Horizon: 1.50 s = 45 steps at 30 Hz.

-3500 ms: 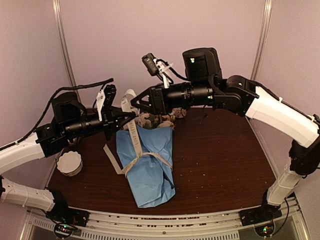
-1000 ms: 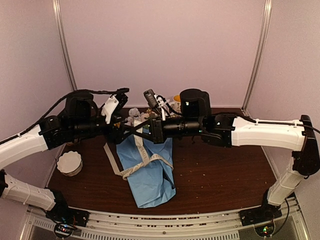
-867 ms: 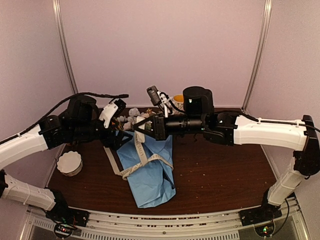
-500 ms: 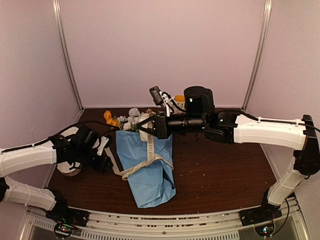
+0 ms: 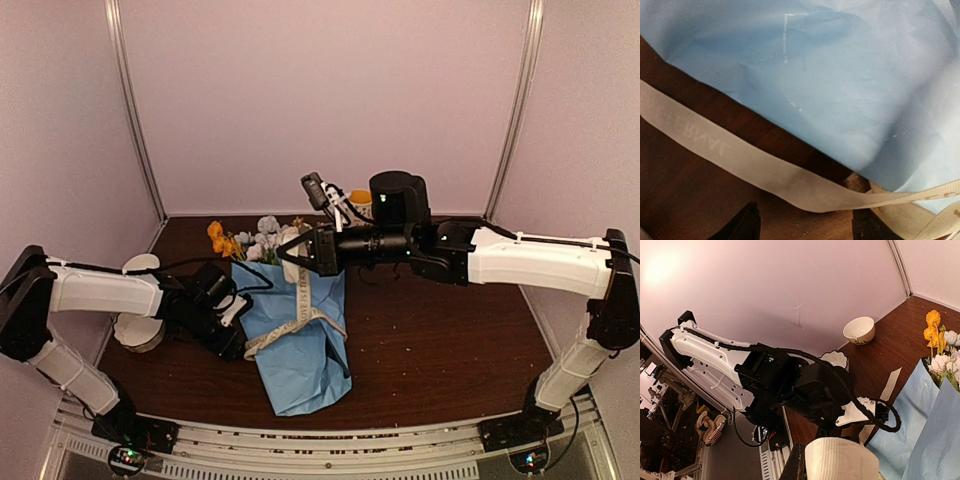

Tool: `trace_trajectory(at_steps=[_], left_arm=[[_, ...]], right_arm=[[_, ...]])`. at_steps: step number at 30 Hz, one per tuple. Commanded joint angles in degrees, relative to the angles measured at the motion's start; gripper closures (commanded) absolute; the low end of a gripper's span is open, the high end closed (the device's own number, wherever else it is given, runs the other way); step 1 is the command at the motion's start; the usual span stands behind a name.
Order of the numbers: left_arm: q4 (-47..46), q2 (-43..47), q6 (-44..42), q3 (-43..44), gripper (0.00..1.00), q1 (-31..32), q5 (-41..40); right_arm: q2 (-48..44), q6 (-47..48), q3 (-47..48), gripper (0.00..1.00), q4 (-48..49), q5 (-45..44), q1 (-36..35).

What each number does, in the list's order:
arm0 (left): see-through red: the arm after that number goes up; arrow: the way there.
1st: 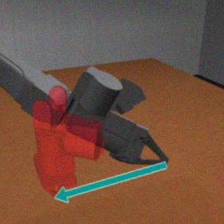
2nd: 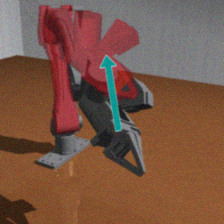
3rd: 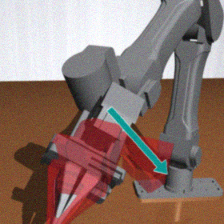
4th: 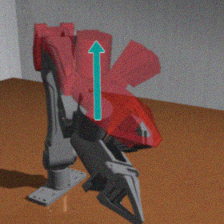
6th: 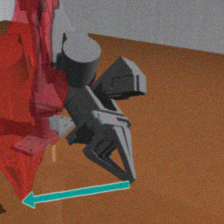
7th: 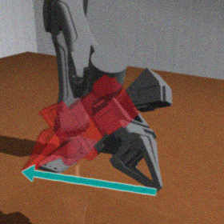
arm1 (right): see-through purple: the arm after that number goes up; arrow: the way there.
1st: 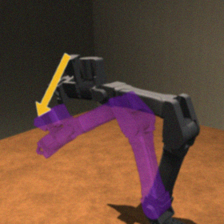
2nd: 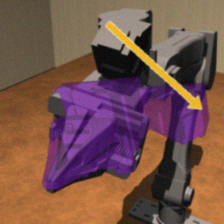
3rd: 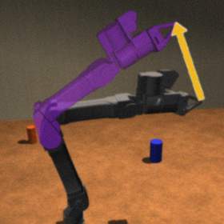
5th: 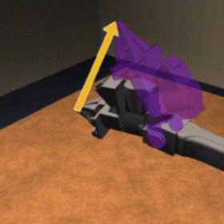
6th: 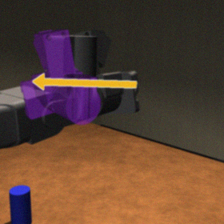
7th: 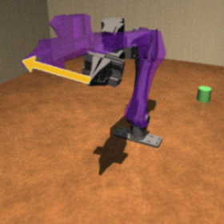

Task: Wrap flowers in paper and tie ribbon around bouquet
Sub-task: Tie the ribbon around the folded bouquet.

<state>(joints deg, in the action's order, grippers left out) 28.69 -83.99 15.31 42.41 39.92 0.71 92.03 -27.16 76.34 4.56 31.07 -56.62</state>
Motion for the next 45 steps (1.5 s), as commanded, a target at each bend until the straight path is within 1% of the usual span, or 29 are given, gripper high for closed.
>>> trace_trajectory(at_steps=[1,4,6,8,9,10,12,15,24,28,32,37,42,45], left_arm=[[-2.7,-2.1,-2.6,2.7,0.32,0.3,1.9],[-3.9,-5.0,-2.6,4.4,0.28,0.4,-3.7],[-5.8,-6.1,-3.9,4.6,0.28,0.7,-3.5],[-7.9,-6.4,-5.6,4.0,0.33,1.2,-2.0],[-8.7,-6.5,-6.1,3.6,0.37,1.6,-1.2],[-9.4,-6.3,-6.5,3.2,0.44,1.9,-0.7],[-10.4,-5.7,-6.8,2.3,0.64,2.0,0.7],[-9.8,-4.6,-6.1,2.1,1.0,2.0,-0.3],[-7.5,-0.9,-2.3,2.0,1.0,1.8,-10.0],[-5.7,-0.1,-0.2,2.2,1.0,0.6,-12.5],[-6.5,1.9,0.9,2.2,1.0,-1.6,-12.4],[-9.7,5.2,1.9,0.9,1.0,-1.6,-9.4],[-13.9,9.3,5.6,-2.6,1.0,-1.6,-8.8],[-15.5,10.5,6.3,-3.4,1.0,-1.6,-8.6]], right_arm=[[-1.4,0.9,0.4,1.0,0.3,1.2,0.6],[-1.4,0.8,0.3,1.0,-0.1,1.4,0.6],[-1.8,0.8,0.0,1.0,-0.4,1.4,0.7],[-2.2,1.0,-0.4,1.0,-0.7,1.3,0.8],[-2.3,1.0,-0.6,1.0,-0.9,1.2,0.7],[-2.3,1.1,-0.8,1.0,-1.1,1.1,0.8],[-2.5,1.2,-1.0,1.0,-1.3,0.9,0.9],[-2.7,1.2,-1.1,1.0,-1.2,0.9,1.2],[-5.3,1.9,-2.9,1.0,-2.7,0.6,4.1],[-7.1,2.8,-4.4,1.0,-4.0,-0.6,5.0],[-6.3,2.8,-3.8,1.0,-4.5,-1.6,5.0],[0.3,1.2,2.3,1.0,-3.6,-2.0,4.7],[9.1,1.2,13.6,1.0,-5.4,-2.4,2.0],[14.1,2.0,21.4,1.0,-7.9,-3.3,0.3]])
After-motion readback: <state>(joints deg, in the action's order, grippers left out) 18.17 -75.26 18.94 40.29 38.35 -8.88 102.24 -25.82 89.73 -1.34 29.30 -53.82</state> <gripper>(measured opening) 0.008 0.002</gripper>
